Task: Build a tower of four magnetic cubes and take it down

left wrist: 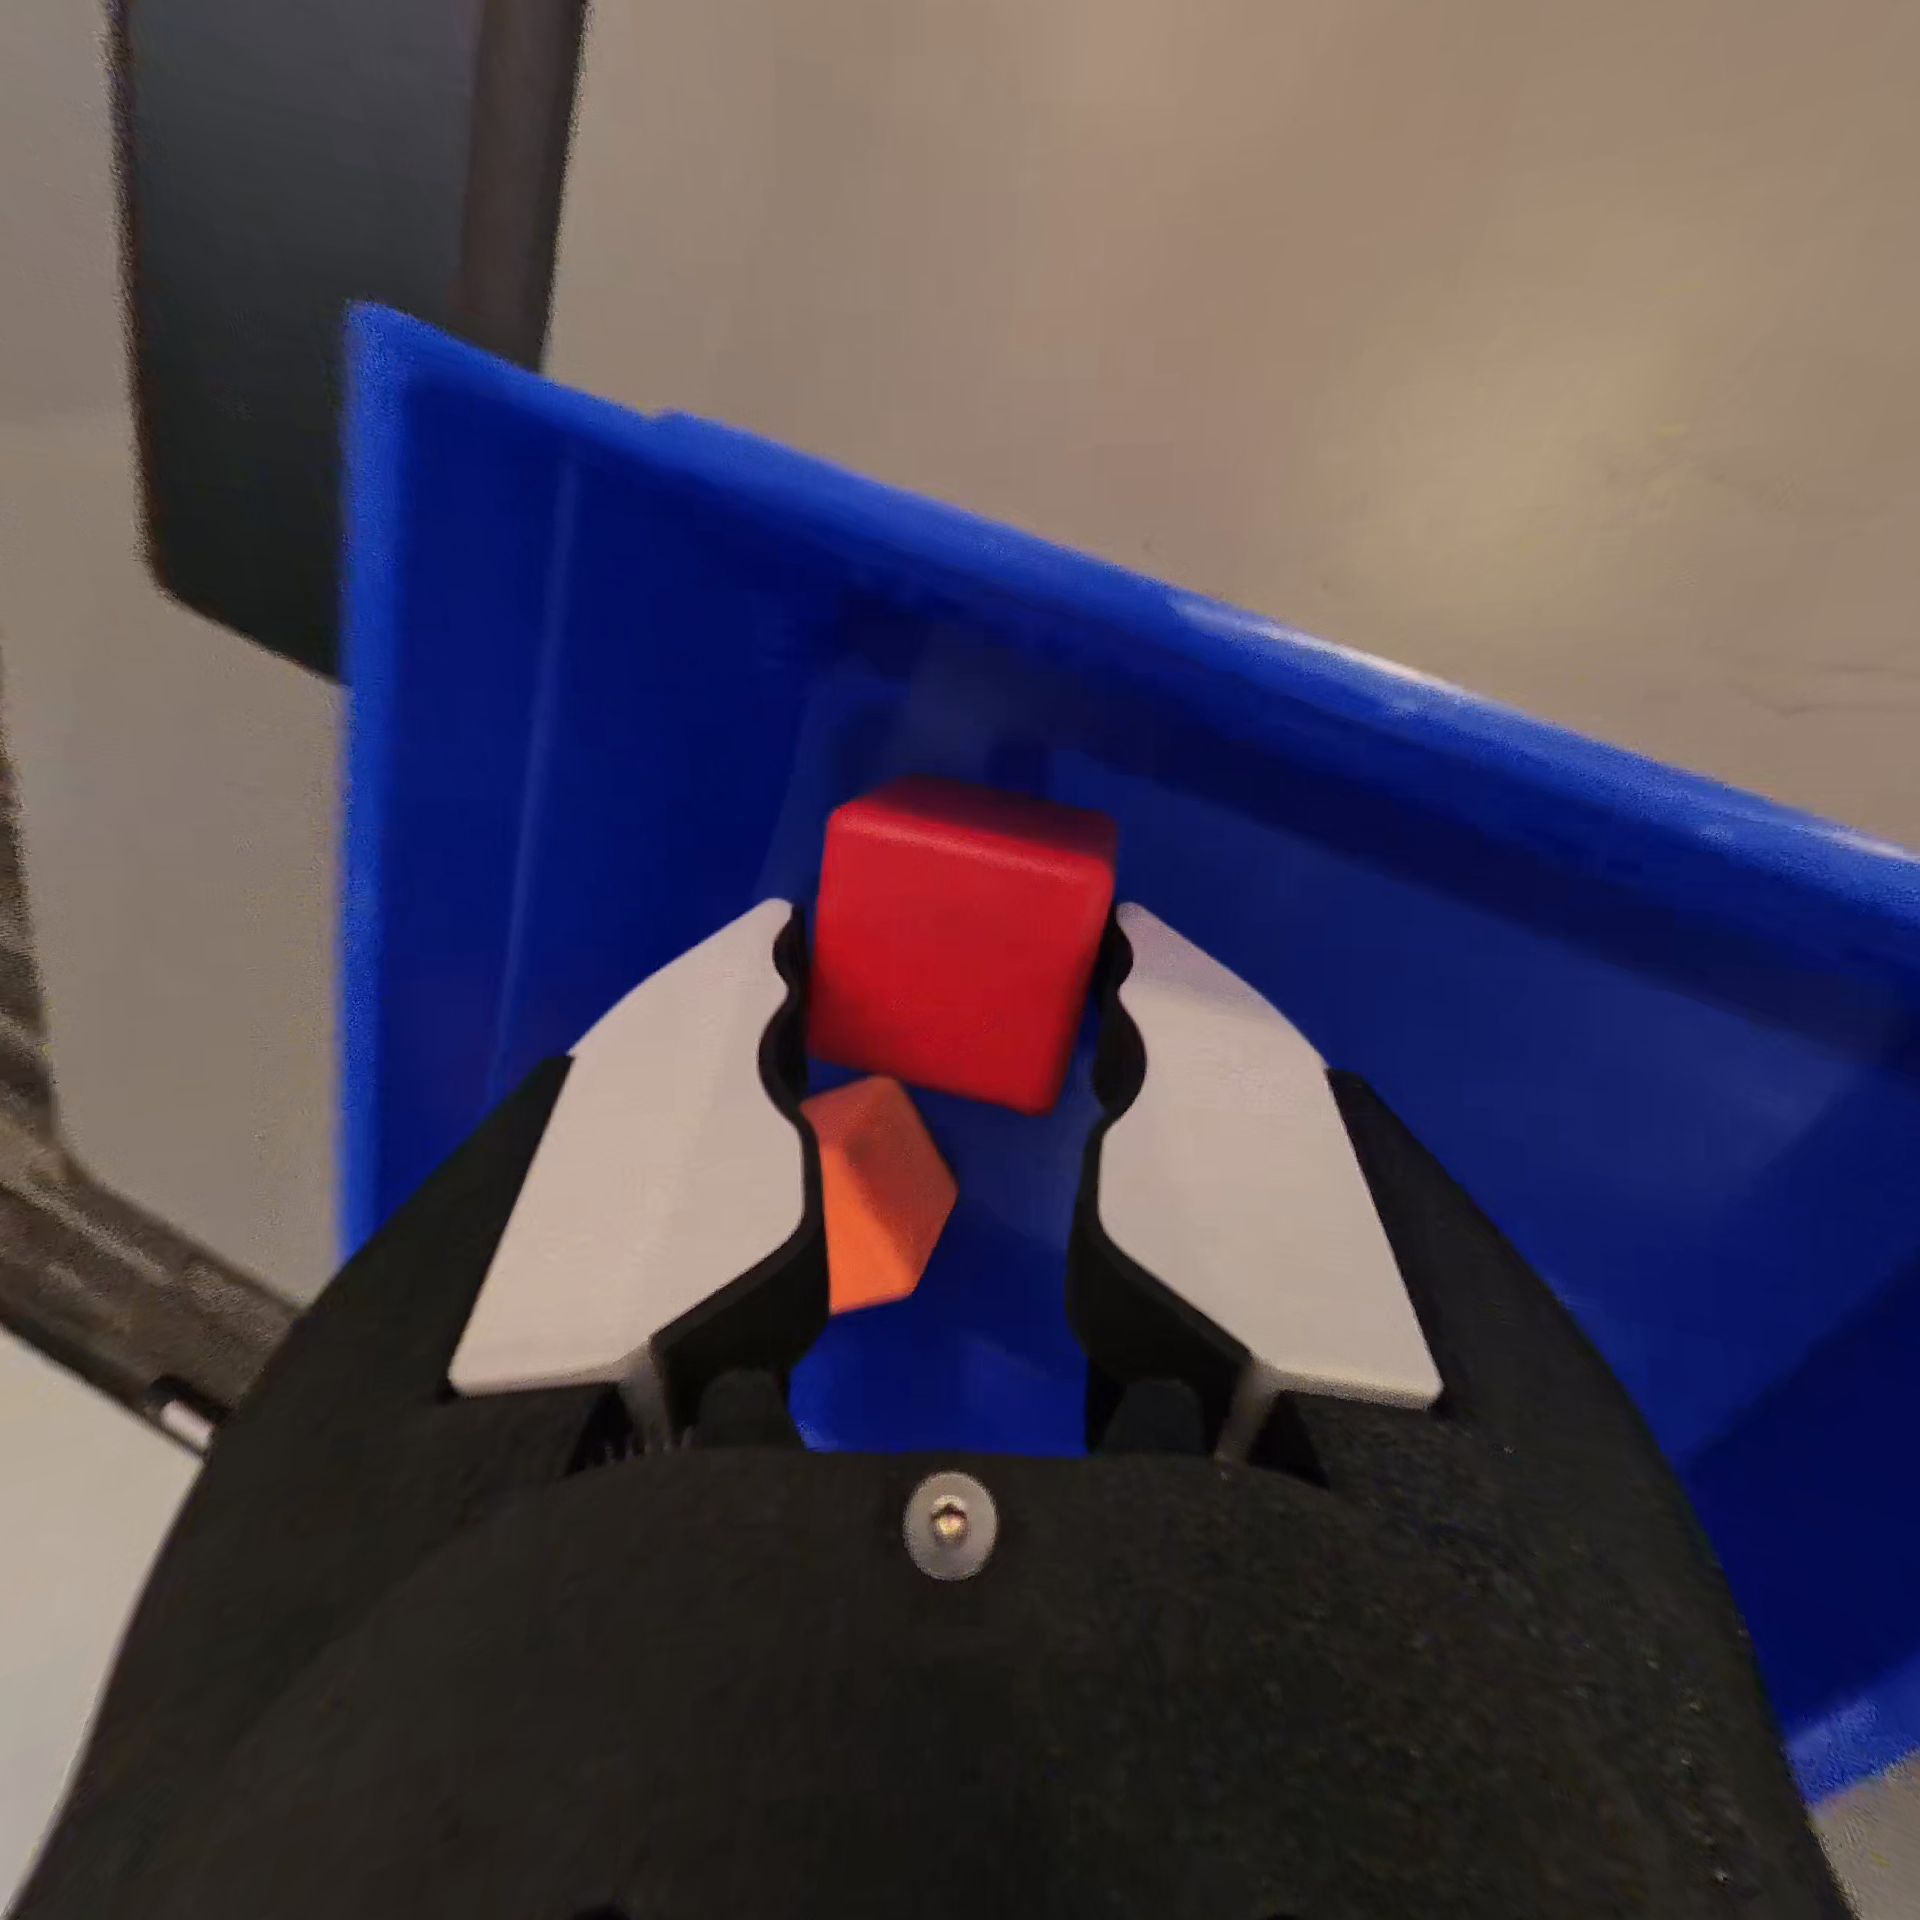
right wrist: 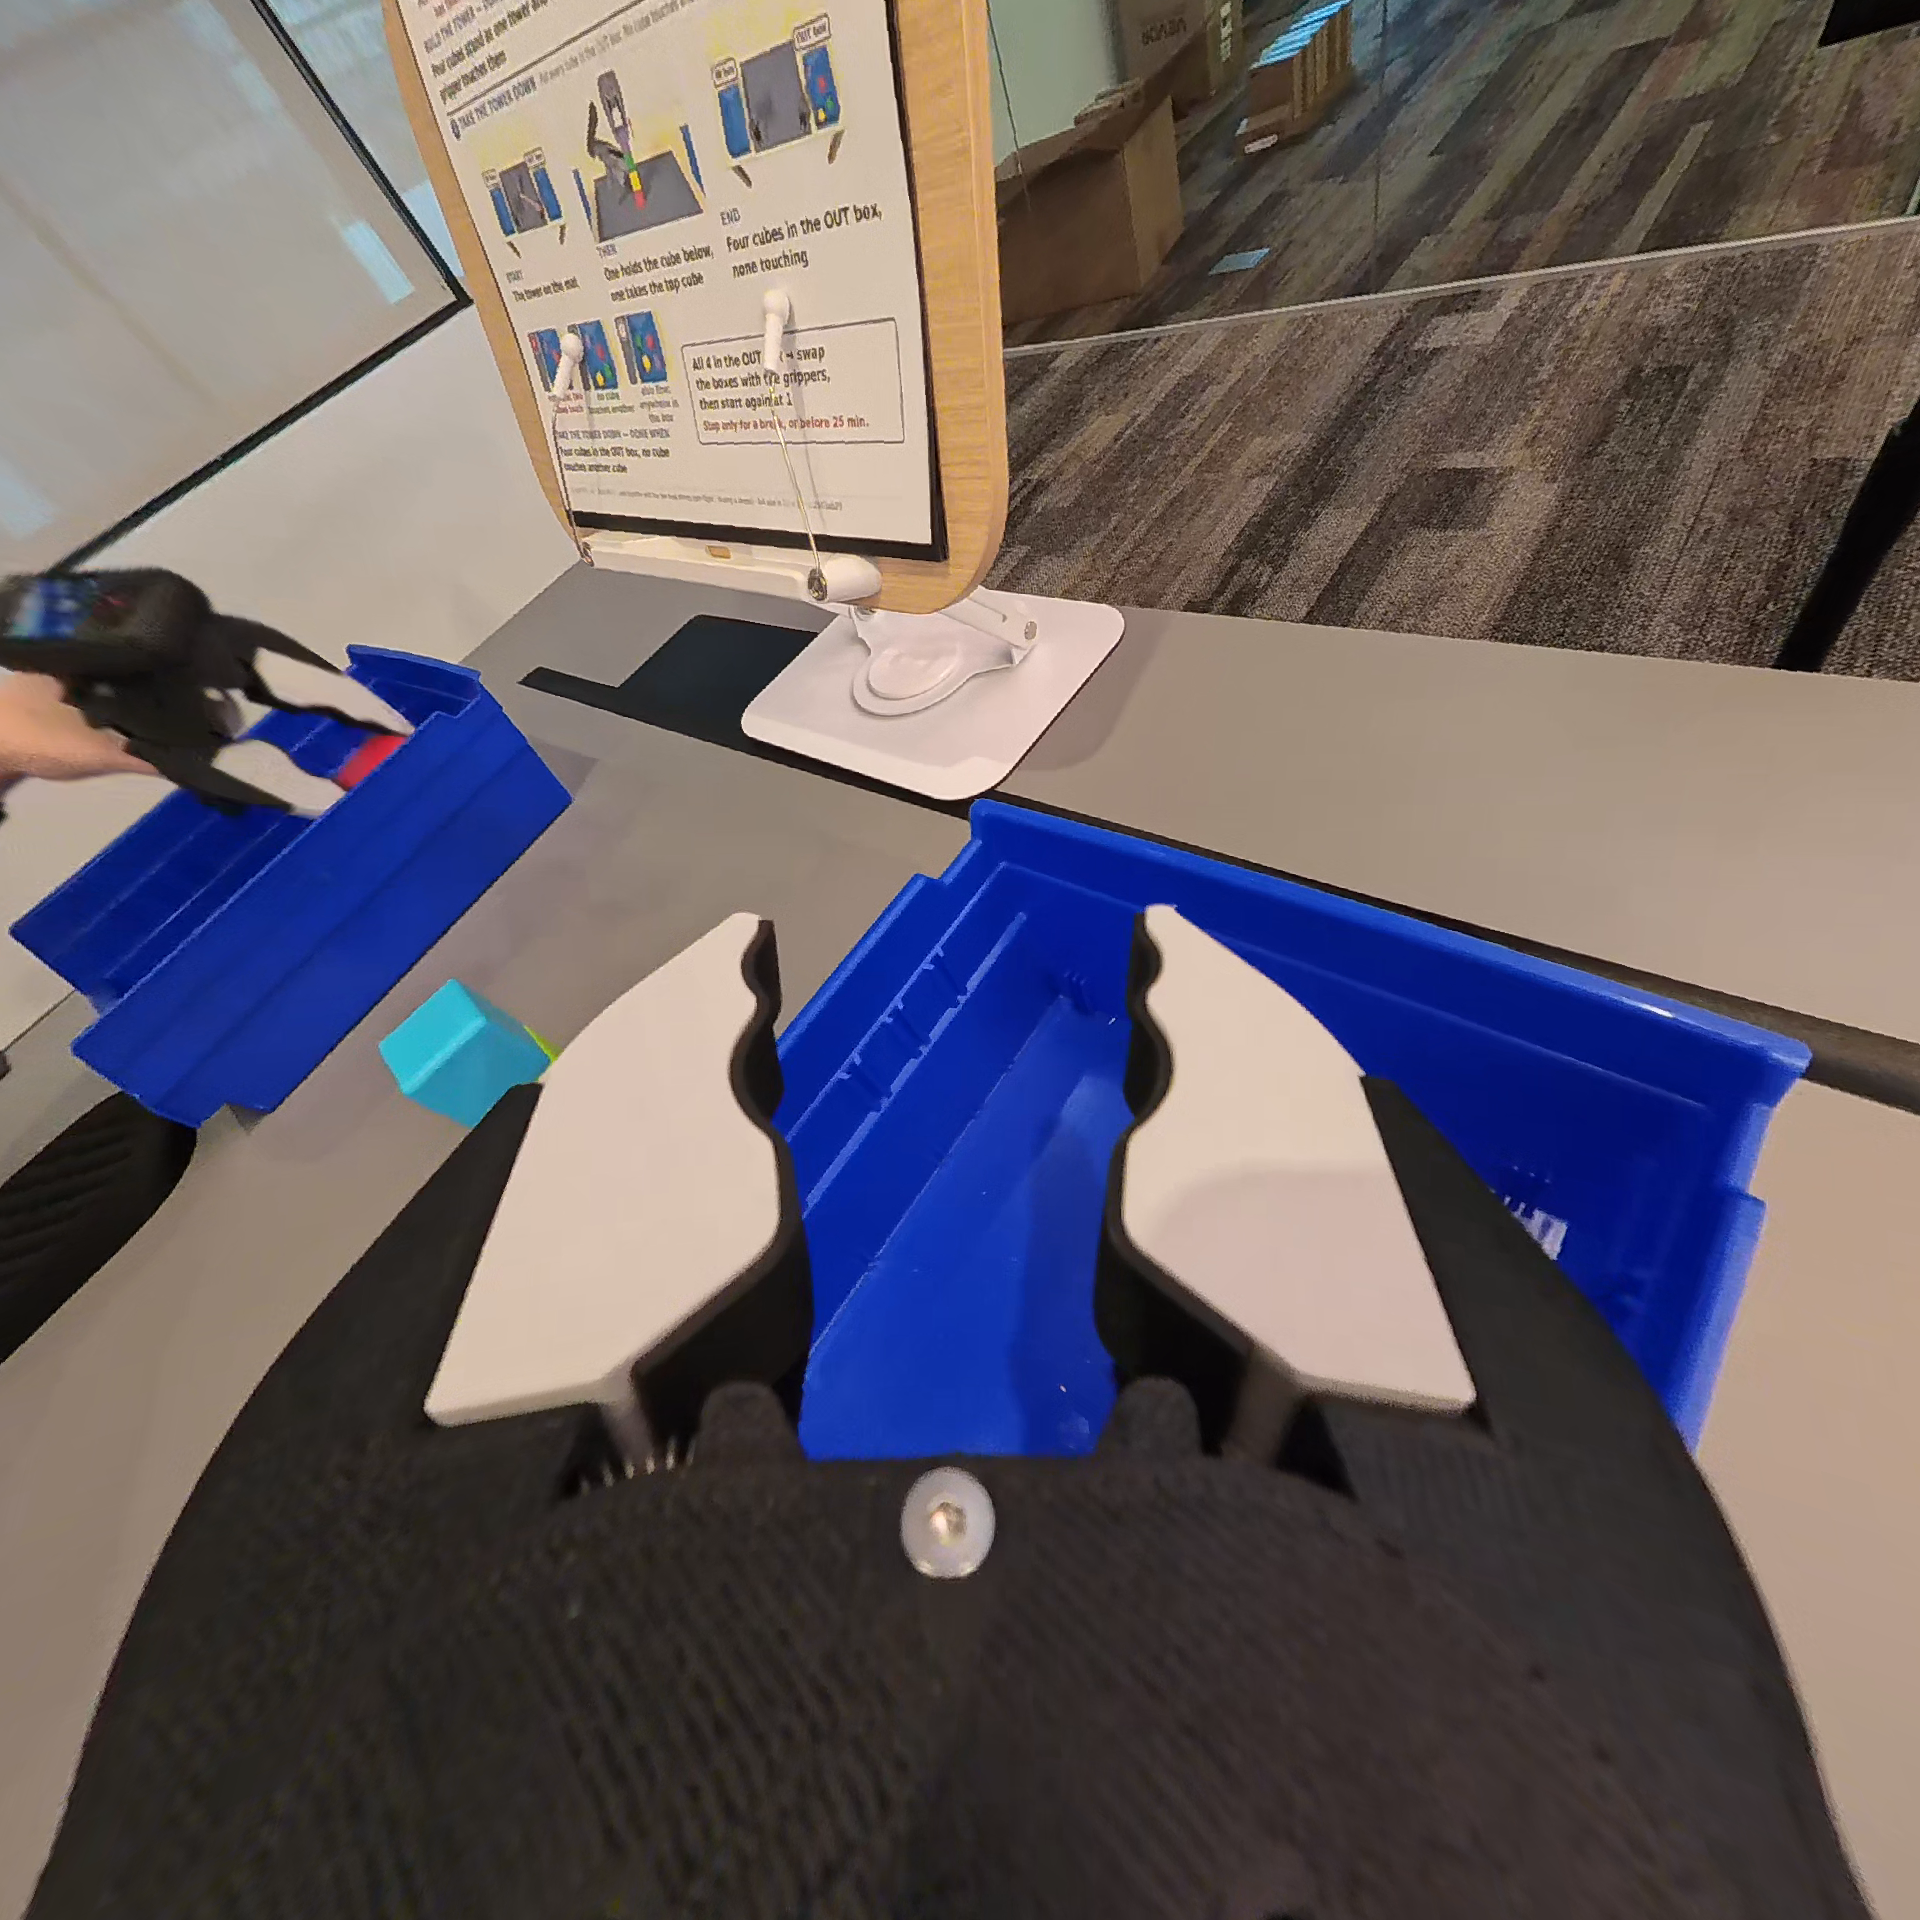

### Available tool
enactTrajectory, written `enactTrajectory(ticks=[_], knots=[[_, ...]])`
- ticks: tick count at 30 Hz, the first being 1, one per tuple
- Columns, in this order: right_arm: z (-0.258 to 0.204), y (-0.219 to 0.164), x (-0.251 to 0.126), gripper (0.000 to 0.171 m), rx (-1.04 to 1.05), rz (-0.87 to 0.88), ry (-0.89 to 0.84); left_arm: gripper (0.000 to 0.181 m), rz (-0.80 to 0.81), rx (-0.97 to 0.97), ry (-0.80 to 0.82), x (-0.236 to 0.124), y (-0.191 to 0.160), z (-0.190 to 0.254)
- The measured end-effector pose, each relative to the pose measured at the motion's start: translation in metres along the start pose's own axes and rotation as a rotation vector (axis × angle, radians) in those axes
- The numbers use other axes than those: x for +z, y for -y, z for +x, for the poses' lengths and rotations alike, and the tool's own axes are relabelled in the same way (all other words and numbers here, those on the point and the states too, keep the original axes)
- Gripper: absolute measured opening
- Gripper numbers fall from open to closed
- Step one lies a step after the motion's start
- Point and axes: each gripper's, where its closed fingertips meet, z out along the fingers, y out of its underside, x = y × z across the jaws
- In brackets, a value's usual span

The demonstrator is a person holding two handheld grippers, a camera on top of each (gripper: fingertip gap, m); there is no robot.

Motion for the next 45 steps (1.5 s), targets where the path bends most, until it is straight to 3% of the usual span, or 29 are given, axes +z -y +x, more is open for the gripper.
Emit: enactTrajectory(ticks=[4,7,10,15,21,28,39,41,45], knots=[[-0.002,0.001,0.000,0.066,-0.001,0.004,0.001,0.053,0.068,0.012,0.109,-0.069,0.018,-0.017],[-0.004,0.000,0.001,0.066,-0.009,-0.005,-0.002,0.053,0.169,0.051,0.161,-0.124,0.059,-0.010],[-0.007,0.001,0.002,0.066,-0.014,-0.005,0.004,0.053,0.246,0.108,0.170,-0.147,0.110,0.021],[-0.012,-0.003,0.007,0.066,-0.024,-0.033,0.016,0.053,0.266,0.179,0.004,-0.123,0.170,0.097],[-0.012,-0.008,0.011,0.066,-0.018,-0.053,0.031,0.052,0.216,0.293,-0.093,-0.084,0.202,0.146],[-0.008,-0.008,0.010,0.066,-0.002,-0.052,0.036,0.052,0.207,0.306,-0.149,-0.071,0.220,0.161],[-0.005,-0.015,0.013,0.066,0.010,-0.079,0.036,0.051,0.139,0.303,-0.199,-0.045,0.218,0.166],[-0.005,-0.016,0.013,0.066,0.011,-0.083,0.038,0.061,0.161,0.296,-0.173,-0.051,0.219,0.161],[-0.007,-0.017,0.014,0.066,0.001,-0.092,0.038,0.061,0.304,0.205,-0.165,-0.093,0.218,0.138]])
